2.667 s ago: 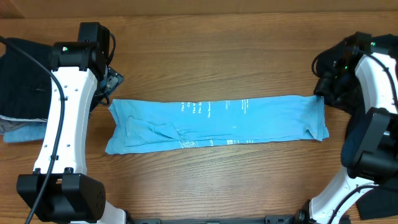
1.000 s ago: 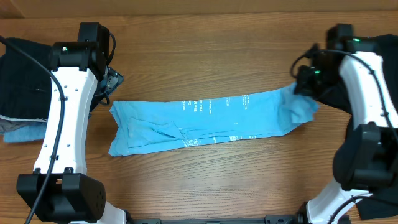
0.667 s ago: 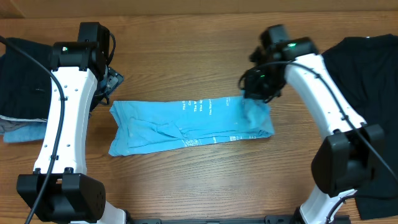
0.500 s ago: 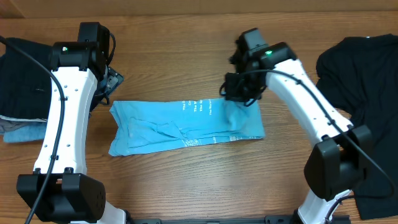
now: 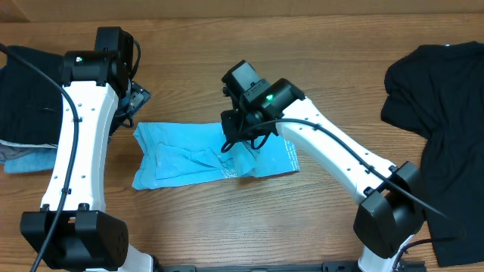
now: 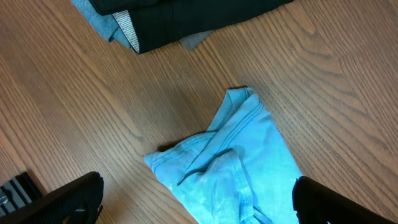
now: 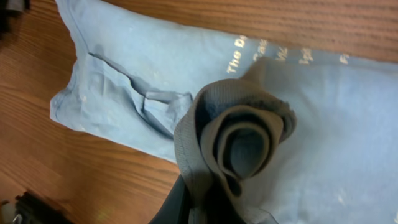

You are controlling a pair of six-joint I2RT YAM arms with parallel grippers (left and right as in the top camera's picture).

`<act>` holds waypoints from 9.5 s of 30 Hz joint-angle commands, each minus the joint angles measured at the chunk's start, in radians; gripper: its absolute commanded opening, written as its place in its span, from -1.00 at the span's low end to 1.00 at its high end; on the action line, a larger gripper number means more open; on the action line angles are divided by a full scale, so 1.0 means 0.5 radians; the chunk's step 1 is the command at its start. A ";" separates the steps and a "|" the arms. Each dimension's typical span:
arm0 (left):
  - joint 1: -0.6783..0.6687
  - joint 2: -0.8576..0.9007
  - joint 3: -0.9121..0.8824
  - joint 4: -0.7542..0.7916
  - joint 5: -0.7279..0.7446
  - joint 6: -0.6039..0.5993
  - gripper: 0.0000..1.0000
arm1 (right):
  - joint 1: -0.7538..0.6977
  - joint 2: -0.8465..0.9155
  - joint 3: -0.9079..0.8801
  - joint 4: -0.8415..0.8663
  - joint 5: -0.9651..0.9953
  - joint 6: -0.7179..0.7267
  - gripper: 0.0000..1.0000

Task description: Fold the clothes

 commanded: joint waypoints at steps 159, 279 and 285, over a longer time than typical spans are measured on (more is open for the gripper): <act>0.000 0.009 0.021 0.002 -0.040 0.043 1.00 | -0.084 0.155 -0.500 1.295 -0.175 0.126 -0.91; 0.000 0.009 0.021 0.002 -0.041 0.043 1.00 | -1.490 -0.094 -0.701 0.079 -0.665 -1.224 0.53; 0.000 0.009 0.021 0.002 -0.040 0.043 1.00 | -1.489 -0.094 -1.018 0.392 -0.852 -1.254 0.63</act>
